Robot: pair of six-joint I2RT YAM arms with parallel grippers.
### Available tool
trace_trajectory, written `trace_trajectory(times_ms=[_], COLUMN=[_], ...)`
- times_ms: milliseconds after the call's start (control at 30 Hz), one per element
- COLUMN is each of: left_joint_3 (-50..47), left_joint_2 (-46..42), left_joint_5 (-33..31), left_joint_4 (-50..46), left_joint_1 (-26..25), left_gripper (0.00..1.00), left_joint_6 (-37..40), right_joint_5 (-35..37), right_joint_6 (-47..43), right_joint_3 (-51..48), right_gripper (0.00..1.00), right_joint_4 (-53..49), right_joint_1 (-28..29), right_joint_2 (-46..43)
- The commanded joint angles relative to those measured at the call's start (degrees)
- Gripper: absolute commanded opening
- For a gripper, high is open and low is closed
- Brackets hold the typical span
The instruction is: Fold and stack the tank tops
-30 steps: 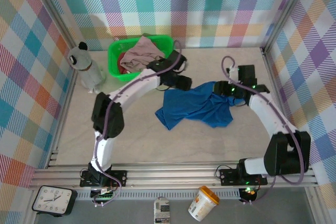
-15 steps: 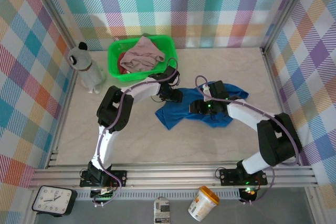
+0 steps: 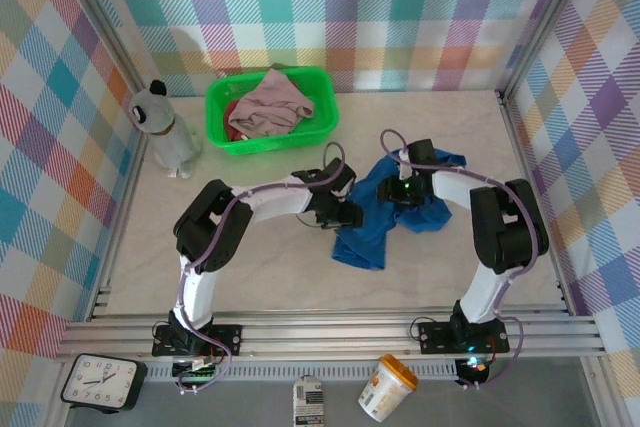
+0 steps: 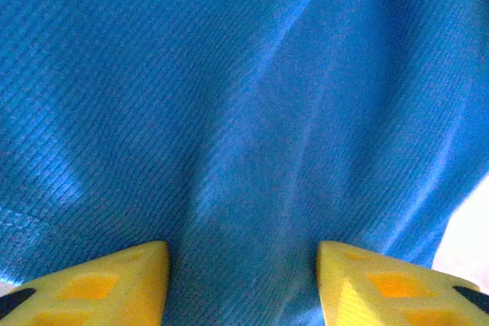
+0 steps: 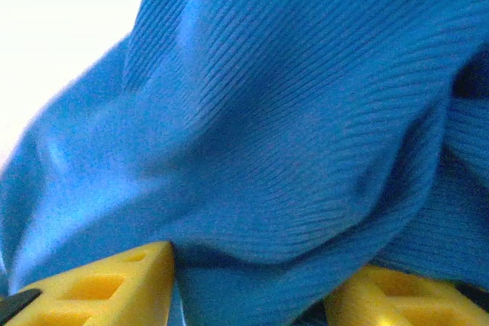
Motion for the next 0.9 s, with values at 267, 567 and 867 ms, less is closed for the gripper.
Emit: trace_trajectory(times_ms=[267, 567, 867], left_joint_3=[2.00, 4.42, 7.22], left_joint_2=[-9.47, -3.67, 1.95], left_joint_5=[-11.92, -14.29, -12.47], left_joint_4=[-12.28, -13.83, -9.22], left_joint_1=[-1.65, 2.94, 3.32], left_gripper=[0.60, 0.52, 0.43], left_joint_6=[-1.05, 6.41, 7.85], right_joint_5=[-6.95, -8.00, -8.21], right_joint_6=[-6.37, 0.93, 7.97], right_joint_3=[8.25, -6.79, -18.60], right_gripper=[0.60, 0.66, 0.66], right_joint_4=[-5.74, -7.98, -8.91], right_joint_1=[-0.81, -0.83, 1.20], right_joint_2=[0.31, -16.85, -26.29])
